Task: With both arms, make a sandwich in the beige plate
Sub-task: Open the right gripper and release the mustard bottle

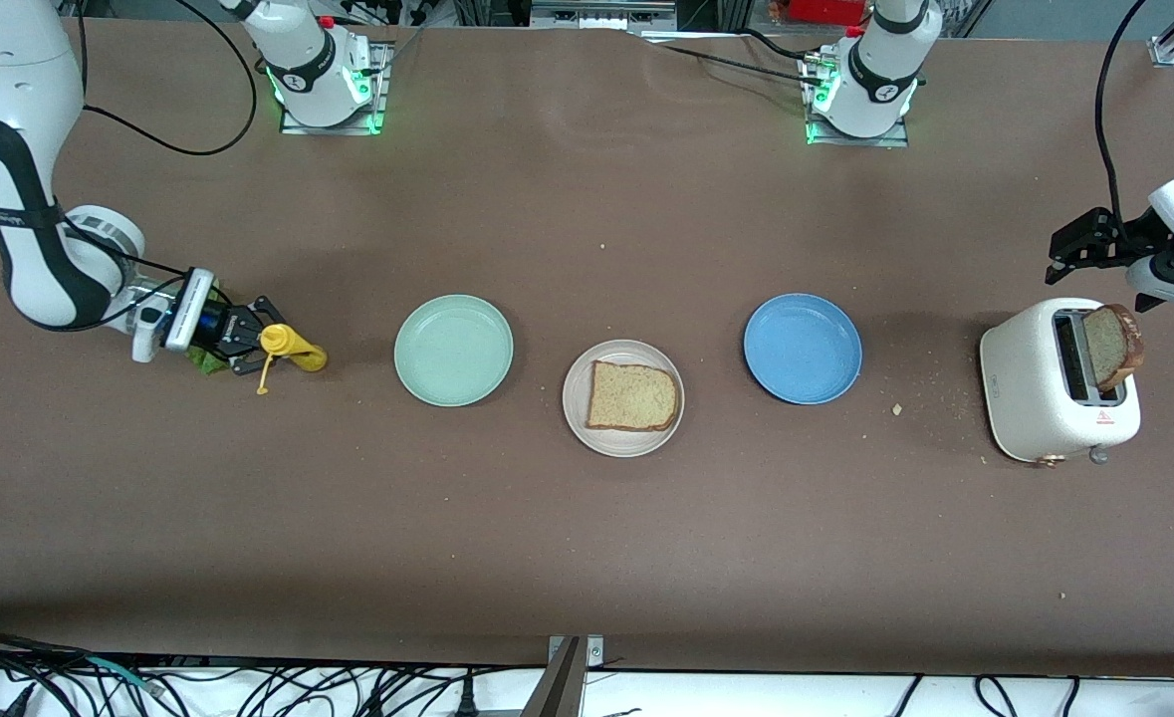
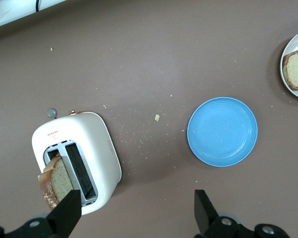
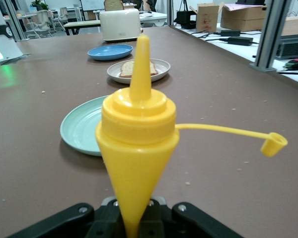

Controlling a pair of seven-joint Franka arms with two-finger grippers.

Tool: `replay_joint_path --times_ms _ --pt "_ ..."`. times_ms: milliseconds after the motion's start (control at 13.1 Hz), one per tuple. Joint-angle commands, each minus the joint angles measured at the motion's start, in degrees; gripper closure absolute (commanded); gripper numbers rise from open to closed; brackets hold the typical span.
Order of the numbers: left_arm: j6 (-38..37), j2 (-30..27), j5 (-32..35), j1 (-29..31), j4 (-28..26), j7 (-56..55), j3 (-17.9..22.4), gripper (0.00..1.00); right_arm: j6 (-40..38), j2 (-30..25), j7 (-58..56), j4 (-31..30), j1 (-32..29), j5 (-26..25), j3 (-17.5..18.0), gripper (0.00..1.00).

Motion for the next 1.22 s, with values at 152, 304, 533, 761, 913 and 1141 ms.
replay_joint_path --times_ms 152,304,533,761,913,1141 --pt "0.9 -0.1 1.1 0.0 0.2 0.6 -0.1 0.0 -0.7 -0.4 -3.7 -2.4 -1.7 2.0 1.1 0.94" --pt "0.9 -0.1 1.1 0.0 0.2 0.6 -0.1 0.0 -0.7 0.1 -4.3 -2.4 -1.7 2.1 1.1 0.65" --pt "1.0 0.0 1.2 0.1 0.2 0.6 -0.1 0.0 -0.5 0.5 -4.3 -2.4 -1.7 2.1 1.1 0.0" --pt "1.0 0.0 1.1 0.0 0.2 0.6 -0.1 0.0 -0.1 0.2 -0.6 -2.1 -1.7 2.1 1.0 0.0" --pt "1.0 0.0 1.1 0.0 0.2 0.6 -0.1 0.0 -0.1 -0.4 4.2 -1.5 -1.8 0.8 0.7 0.0" --pt "1.0 0.0 1.1 0.0 0.2 0.6 -0.1 0.0 0.8 -1.5 12.3 1.7 -2.4 -8.5 -1.3 0.0"
